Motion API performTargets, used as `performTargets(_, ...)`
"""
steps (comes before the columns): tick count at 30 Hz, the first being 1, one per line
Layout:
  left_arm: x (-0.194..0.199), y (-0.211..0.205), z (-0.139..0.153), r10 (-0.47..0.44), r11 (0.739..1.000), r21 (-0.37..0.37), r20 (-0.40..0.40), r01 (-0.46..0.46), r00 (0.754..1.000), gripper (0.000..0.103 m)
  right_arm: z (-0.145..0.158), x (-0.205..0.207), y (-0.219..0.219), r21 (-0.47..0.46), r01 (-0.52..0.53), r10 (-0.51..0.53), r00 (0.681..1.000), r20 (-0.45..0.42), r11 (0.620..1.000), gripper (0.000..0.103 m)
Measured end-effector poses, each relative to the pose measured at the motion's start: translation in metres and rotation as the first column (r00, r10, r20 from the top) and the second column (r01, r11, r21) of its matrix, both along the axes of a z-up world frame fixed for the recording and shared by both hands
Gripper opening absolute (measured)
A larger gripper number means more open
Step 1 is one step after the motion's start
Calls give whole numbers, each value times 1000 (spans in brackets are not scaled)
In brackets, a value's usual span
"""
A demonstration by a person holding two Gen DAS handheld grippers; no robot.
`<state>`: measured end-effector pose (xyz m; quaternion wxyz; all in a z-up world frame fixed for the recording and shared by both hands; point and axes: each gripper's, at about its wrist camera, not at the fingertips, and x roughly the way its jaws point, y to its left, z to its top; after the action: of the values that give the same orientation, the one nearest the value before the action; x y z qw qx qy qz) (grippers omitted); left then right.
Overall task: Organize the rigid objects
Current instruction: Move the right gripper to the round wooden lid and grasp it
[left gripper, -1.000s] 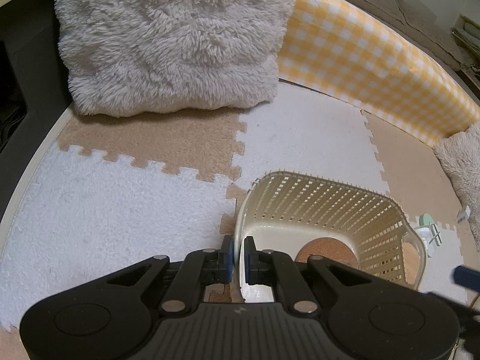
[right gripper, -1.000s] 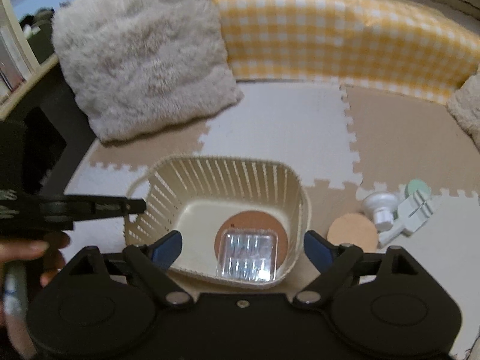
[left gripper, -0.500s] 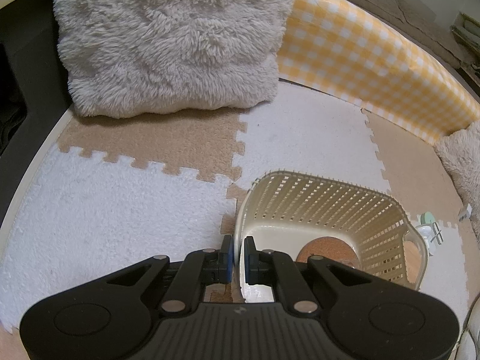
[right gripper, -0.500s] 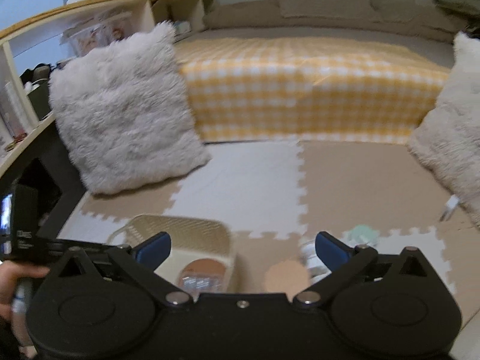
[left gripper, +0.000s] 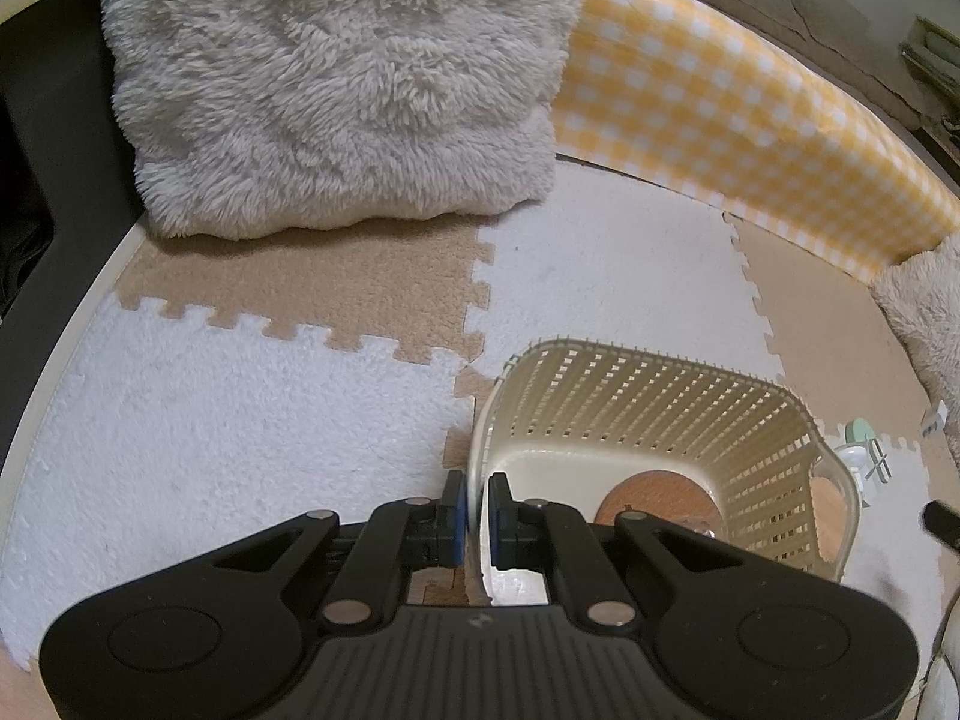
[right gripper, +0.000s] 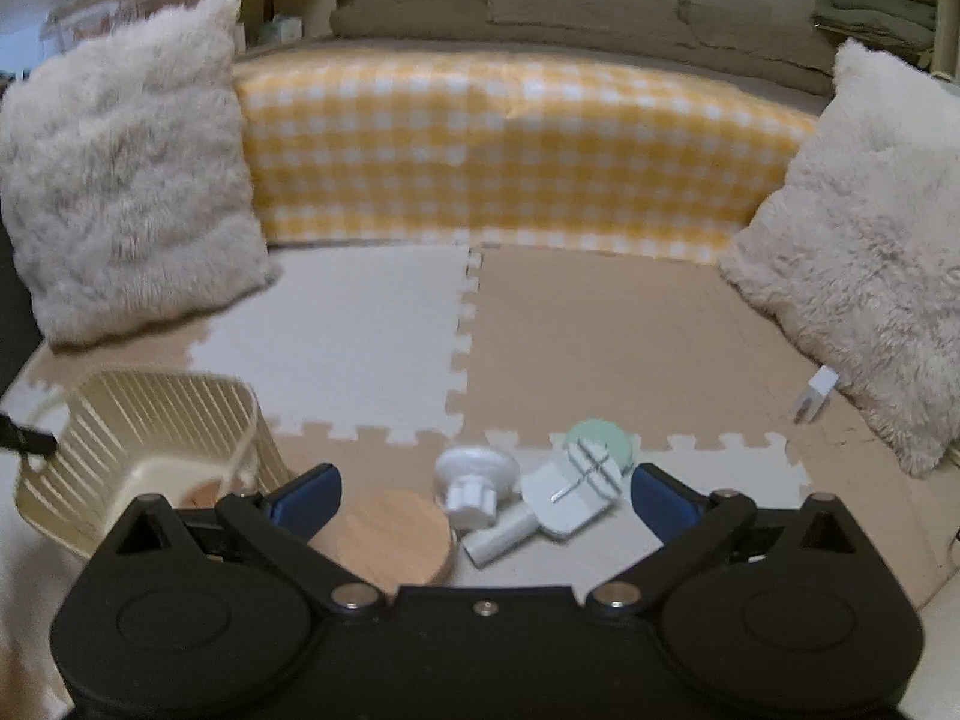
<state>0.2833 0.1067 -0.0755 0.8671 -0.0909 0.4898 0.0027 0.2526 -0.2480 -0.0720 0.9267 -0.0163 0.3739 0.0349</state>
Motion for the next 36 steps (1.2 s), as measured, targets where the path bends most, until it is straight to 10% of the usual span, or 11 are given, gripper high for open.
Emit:
performTargets(22, 0, -1, -1, -5, 1000, 7, -5, 6, 1000, 7, -72, 21, 34, -19, -148, 146, 986, -75, 989, 102)
performTargets(36, 0, -1, -1, -6, 1000, 9, -4, 6, 1000, 7, -84, 30, 39, -12, -151, 149, 986, -78, 989, 80)
